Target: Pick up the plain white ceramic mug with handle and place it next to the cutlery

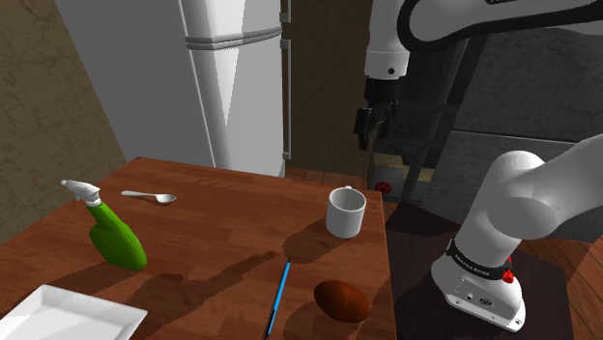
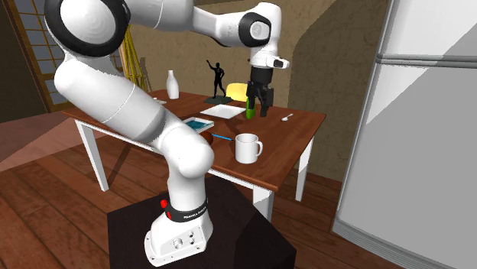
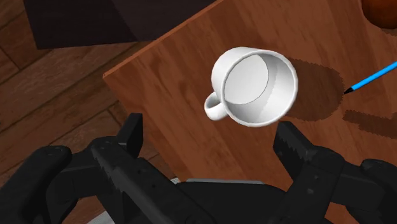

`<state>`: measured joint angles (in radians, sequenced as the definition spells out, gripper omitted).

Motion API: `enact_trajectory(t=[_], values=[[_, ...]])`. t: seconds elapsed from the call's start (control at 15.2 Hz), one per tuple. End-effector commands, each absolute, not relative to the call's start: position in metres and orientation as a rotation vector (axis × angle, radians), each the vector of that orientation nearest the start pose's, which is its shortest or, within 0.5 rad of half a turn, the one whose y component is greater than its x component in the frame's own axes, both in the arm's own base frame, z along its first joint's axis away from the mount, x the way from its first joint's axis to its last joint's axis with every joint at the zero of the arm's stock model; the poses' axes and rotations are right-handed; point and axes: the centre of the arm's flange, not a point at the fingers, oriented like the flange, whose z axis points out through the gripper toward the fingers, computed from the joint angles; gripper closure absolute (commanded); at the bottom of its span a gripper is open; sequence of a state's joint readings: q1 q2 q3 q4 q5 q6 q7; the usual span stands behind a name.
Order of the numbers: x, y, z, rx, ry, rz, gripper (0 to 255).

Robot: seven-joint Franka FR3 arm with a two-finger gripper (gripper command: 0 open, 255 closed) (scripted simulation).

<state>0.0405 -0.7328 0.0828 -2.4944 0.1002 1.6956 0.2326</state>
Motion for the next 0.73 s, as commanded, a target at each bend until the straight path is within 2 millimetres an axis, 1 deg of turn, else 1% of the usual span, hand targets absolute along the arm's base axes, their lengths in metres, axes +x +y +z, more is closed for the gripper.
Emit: enact_trajectory(t=[0.0, 0.66], values=[[0.322, 0.071, 0.498, -3.105, 0.224, 0.107, 0], [0.334, 0.167, 0.404, -3.139, 0.182, 0.085, 0]])
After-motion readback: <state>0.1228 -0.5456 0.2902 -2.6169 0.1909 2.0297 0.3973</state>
